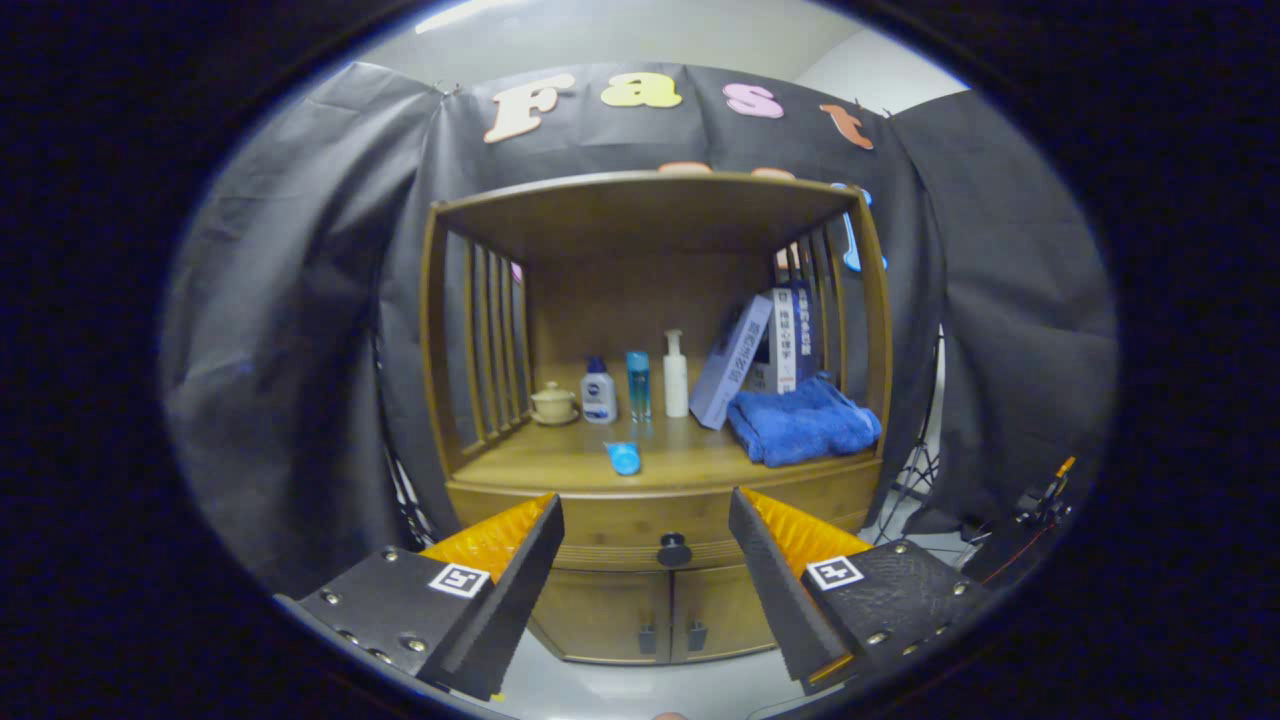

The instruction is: Pull open the drawer, take out the items inside it, and place them on the countertop above the cabinet.

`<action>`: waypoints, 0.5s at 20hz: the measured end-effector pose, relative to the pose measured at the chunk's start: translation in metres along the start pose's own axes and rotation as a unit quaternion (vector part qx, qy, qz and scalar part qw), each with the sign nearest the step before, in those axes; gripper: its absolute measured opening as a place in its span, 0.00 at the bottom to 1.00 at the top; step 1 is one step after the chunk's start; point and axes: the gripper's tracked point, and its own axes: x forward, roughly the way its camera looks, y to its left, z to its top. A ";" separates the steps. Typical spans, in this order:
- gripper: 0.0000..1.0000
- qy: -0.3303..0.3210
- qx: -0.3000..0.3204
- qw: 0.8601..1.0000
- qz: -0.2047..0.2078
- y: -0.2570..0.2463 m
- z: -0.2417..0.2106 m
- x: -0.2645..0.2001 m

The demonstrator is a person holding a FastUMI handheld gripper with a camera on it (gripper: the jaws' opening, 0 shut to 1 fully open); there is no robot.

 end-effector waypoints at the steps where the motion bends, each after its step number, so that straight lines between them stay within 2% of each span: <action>1: 0.99 -0.009 0.003 1.000 0.008 0.005 0.018 -0.013; 7: 0.99 -0.067 -0.016 0.997 0.025 0.027 0.105 -0.088; 10: 0.99 -0.090 -0.019 0.996 0.005 0.019 0.125 -0.111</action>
